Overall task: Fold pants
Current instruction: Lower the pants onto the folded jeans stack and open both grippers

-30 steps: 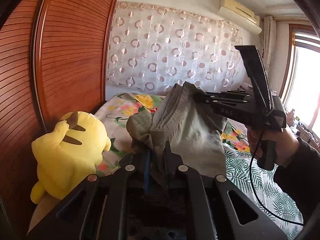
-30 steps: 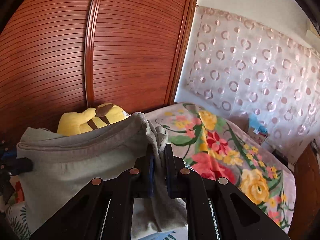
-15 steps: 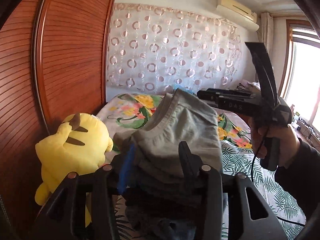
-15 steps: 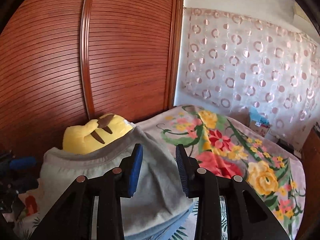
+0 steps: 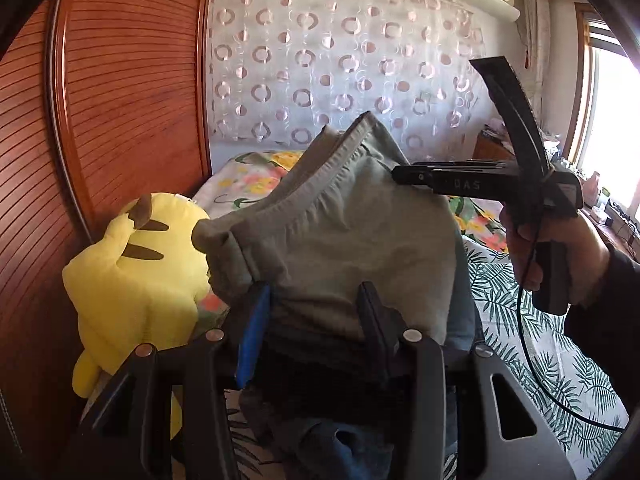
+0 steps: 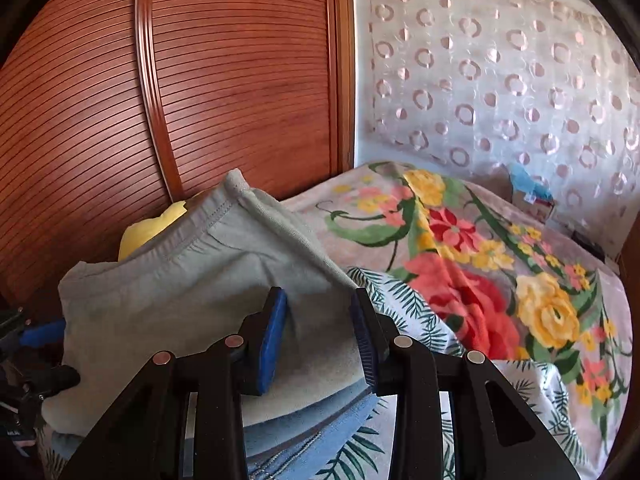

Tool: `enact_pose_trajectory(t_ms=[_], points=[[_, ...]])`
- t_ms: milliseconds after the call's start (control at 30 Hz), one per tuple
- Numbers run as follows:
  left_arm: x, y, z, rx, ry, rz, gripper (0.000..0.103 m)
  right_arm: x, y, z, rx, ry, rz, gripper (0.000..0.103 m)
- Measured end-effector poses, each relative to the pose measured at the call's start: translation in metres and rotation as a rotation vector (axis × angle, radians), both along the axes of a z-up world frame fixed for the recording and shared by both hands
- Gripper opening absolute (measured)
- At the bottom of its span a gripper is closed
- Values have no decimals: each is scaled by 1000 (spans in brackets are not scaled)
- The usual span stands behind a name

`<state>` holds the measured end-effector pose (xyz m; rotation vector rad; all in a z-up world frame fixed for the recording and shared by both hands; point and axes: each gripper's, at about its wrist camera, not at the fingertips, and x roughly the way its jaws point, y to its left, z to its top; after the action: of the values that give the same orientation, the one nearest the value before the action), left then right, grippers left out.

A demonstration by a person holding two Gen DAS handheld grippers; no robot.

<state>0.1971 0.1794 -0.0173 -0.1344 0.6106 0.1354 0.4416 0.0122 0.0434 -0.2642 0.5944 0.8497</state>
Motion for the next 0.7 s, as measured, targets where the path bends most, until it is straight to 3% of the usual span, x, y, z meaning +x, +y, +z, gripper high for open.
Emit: enact_pose_trajectory(t_ms=[467,600,700], points=[[-15,-5,13,31,-3,15,47,-56,-25,11,78,-28,-1,35],[-23,-4,17,35,-20,18,78,-76,-36,12,87,-32,8,35],[-29,-5,22,36,-29,14,83,-90,-42,15,88,-43,15,35]])
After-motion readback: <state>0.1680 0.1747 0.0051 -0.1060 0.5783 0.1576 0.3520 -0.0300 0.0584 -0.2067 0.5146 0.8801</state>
